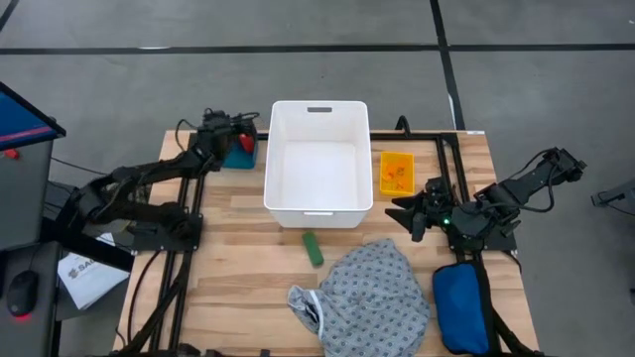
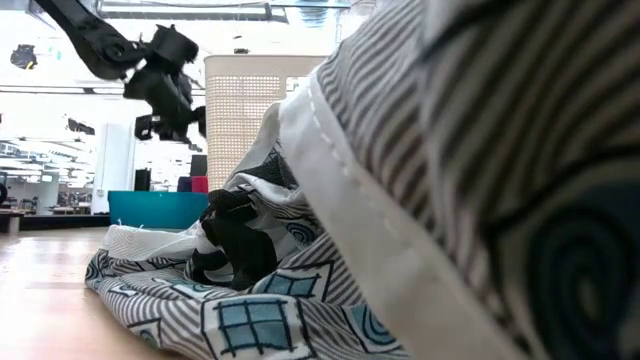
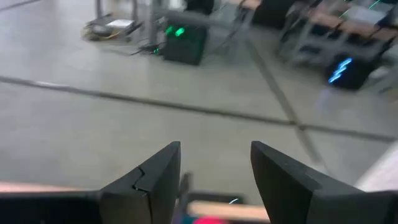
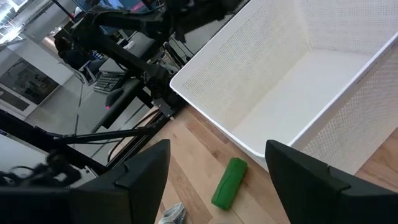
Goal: Pick & place medical supplies in basket/bin
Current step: Put the green bandage into the blue bin
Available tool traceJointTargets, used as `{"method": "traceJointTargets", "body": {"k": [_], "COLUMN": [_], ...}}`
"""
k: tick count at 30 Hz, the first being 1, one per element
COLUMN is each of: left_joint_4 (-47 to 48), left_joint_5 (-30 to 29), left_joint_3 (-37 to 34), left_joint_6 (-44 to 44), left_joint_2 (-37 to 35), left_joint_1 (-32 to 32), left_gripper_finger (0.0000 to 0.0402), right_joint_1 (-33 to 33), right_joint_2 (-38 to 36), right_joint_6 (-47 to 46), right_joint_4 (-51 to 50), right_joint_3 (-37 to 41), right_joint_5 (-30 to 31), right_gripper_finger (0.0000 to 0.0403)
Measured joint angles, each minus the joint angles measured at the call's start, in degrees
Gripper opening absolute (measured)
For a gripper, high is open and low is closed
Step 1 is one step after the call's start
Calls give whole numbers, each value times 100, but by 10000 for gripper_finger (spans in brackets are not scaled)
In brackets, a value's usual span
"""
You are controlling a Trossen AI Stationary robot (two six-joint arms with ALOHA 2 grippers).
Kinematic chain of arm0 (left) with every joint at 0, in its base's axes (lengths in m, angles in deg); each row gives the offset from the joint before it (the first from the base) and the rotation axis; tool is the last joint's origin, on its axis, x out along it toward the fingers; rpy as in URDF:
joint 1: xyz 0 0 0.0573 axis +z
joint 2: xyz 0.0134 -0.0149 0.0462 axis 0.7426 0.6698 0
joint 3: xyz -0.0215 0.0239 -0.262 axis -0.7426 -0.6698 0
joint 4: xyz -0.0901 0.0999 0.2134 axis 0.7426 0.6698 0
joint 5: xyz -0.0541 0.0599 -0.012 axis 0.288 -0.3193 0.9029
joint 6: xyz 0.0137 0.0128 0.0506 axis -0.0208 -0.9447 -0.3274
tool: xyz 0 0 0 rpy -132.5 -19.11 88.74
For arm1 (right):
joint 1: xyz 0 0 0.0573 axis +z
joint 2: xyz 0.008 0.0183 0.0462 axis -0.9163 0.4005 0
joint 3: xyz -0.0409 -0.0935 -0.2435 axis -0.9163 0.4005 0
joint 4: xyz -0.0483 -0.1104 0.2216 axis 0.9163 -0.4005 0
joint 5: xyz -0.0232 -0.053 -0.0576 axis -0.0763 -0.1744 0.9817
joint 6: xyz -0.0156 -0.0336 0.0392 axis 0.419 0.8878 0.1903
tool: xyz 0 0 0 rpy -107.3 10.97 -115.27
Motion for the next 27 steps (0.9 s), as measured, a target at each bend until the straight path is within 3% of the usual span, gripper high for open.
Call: {"method": "traceJointTargets", "body": {"k": [4, 7, 10, 16, 21, 24, 27], "left_joint_4": [-77, 121, 932, 1983, 2215, 2273, 2254], "left_joint_5": [480, 1487, 2407, 4411, 6089, 6575, 6618], "left_joint_3": [0, 2, 4, 2, 2, 0, 2], "left_joint_6": [-452, -727, -667, 246, 1644, 2424, 3010], "left_joint_2": [-820, -1529, -2253, -3543, -3905, -3952, -3974], "left_joint_1": [-136, -255, -418, -855, -1758, -2577, -3563], "left_gripper_finger": [181, 179, 180, 173, 159, 147, 134], "right_joint_1": [0, 0, 0, 2, 7, 17, 55], "right_joint_2": [0, 0, 0, 0, 0, 0, 0], "right_joint_6": [10, 9, 9, 13, 13, 13, 30], "right_joint_4": [4, 6, 6, 8, 8, 42, 50], "right_joint_3": [0, 0, 0, 0, 0, 0, 0], "right_joint_5": [24, 27, 33, 33, 33, 33, 32], "right_gripper_finger": [260, 260, 260, 260, 260, 260, 260]}}
